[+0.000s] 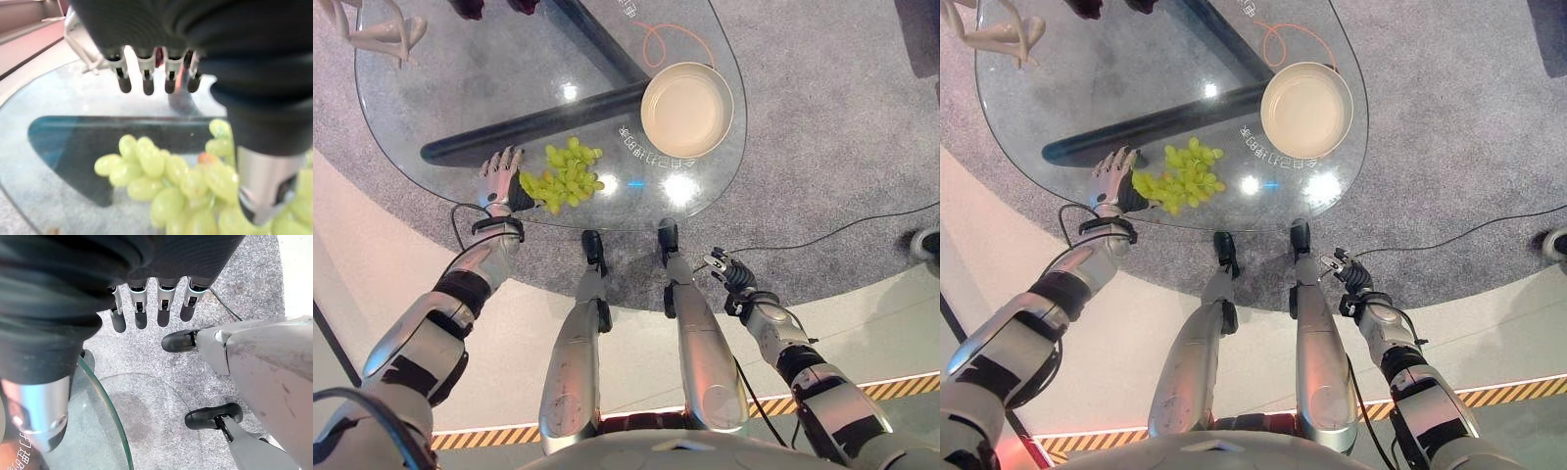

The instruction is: Pick up fruits into the plate

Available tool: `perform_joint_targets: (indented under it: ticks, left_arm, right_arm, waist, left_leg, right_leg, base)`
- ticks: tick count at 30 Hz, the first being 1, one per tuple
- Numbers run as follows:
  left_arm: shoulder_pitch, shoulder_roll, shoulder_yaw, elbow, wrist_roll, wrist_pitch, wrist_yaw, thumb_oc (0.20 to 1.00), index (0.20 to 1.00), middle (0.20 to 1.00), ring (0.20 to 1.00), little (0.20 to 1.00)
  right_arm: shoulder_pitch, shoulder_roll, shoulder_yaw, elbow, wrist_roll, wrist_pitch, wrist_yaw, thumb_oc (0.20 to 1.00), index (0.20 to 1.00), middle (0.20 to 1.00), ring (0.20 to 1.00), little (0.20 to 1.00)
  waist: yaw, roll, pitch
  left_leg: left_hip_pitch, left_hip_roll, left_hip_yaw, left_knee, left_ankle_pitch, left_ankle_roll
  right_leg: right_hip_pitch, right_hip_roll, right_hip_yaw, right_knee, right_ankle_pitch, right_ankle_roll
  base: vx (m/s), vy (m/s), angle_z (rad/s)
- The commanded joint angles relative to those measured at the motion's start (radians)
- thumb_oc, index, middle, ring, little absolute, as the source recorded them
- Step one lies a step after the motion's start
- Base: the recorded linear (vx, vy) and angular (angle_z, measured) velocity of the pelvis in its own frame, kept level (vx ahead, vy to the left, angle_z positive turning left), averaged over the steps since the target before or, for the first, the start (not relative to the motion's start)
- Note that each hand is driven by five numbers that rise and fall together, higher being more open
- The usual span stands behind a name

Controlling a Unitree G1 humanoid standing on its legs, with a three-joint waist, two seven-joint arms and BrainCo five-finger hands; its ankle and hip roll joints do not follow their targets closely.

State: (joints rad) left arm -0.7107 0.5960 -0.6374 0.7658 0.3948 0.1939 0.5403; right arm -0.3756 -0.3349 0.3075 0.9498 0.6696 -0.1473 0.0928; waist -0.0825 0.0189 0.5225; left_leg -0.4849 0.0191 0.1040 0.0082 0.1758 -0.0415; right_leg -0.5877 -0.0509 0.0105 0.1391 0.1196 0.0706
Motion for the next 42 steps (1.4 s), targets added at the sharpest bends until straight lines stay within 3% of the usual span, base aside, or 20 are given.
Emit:
perform_joint_targets:
  ticks: [1, 13, 29, 34, 35, 36, 42]
  left_arm:
    - [0.002, -0.001, 0.015, 0.032, 0.055, 0.014, 0.0, 1.0, 1.0, 1.0, 1.0, 1.0]
    - [-0.071, -0.095, -0.09, 0.227, 0.105, 0.034, -0.011, 1.0, 1.0, 1.0, 1.0, 1.0]
    - [-0.191, -0.135, -0.109, 0.414, 0.097, 0.174, 0.067, 1.0, 1.0, 1.0, 1.0, 1.0]
    - [-0.217, -0.13, -0.104, 0.443, 0.1, 0.213, 0.051, 1.0, 1.0, 1.0, 1.0, 1.0]
    - [-0.216, -0.131, -0.102, 0.448, 0.1, 0.213, 0.051, 0.555, 0.555, 0.555, 0.555, 0.555]
    - [-0.223, -0.133, -0.102, 0.459, 0.101, 0.216, 0.039, 0.2, 0.2, 0.2, 0.2, 0.2]
    - [-0.222, -0.142, -0.107, 0.487, 0.106, 0.228, 0.022, 0.2, 0.2, 0.2, 0.2, 0.2]
  right_arm:
    - [0.061, -0.012, -0.023, -0.061, 0.036, -0.018, -0.001, 1.0, 1.0, 1.0, 1.0, 1.0]
    - [0.011, 0.01, 0.014, -0.026, 0.054, -0.01, 0.008, 1.0, 1.0, 1.0, 1.0, 1.0]
    - [-0.018, 0.035, 0.061, -0.041, 0.131, 0.0, 0.048, 1.0, 1.0, 1.0, 1.0, 1.0]
    - [-0.022, 0.037, 0.065, -0.051, 0.144, -0.002, 0.05, 1.0, 1.0, 1.0, 1.0, 1.0]
    - [-0.02, 0.038, 0.067, -0.053, 0.146, -0.001, 0.048, 1.0, 1.0, 1.0, 1.0, 1.0]
    - [-0.023, 0.04, 0.069, -0.055, 0.149, -0.002, 0.046, 1.0, 1.0, 1.0, 1.0, 1.0]
    - [-0.028, 0.039, 0.072, -0.058, 0.151, -0.01, 0.049, 1.0, 1.0, 1.0, 1.0, 1.0]
  waist:
    - [0.006, 0.002, -0.002]
    - [-0.017, -0.03, -0.002]
    - [-0.057, -0.089, -0.002]
    - [-0.065, -0.096, -0.002]
    - [-0.065, -0.096, -0.002]
    - [-0.067, -0.097, -0.002]
    - [-0.072, -0.098, -0.002]
  left_leg:
    - [0.015, -0.03, -0.076, 0.105, -0.171, 0.008]
    - [-0.005, -0.02, -0.07, 0.115, -0.168, 0.005]
    - [-0.062, -0.012, -0.069, 0.141, -0.17, -0.001]
    - [-0.082, -0.014, -0.074, 0.147, -0.165, -0.003]
    - [-0.079, -0.015, -0.074, 0.148, -0.169, -0.003]
    - [-0.086, -0.015, -0.075, 0.148, -0.164, -0.003]
    - [-0.091, -0.016, -0.074, 0.145, -0.161, -0.005]
  right_leg:
    - [0.001, 0.039, -0.048, 0.099, -0.113, -0.001]
    - [-0.02, 0.064, -0.027, 0.114, -0.112, -0.003]
    - [-0.073, 0.097, 0.007, 0.125, -0.098, -0.008]
    - [-0.09, 0.103, 0.012, 0.124, -0.088, -0.009]
    - [-0.088, 0.103, 0.013, 0.126, -0.092, -0.009]
    - [-0.093, 0.103, 0.013, 0.123, -0.087, -0.01]
    - [-0.098, 0.105, 0.017, 0.118, -0.082, -0.01]
  base:
    - [0.0, 0.0, 0.0]
    - [0.0, -0.003, 0.0]
    - [0.0, 0.0, 0.0]
    - [0.0, -0.007, -0.03]
    - [0.0, 0.0, 0.0]
    - [0.0, 0.0, 0.0]
    - [0.0, 0.0, 0.0]
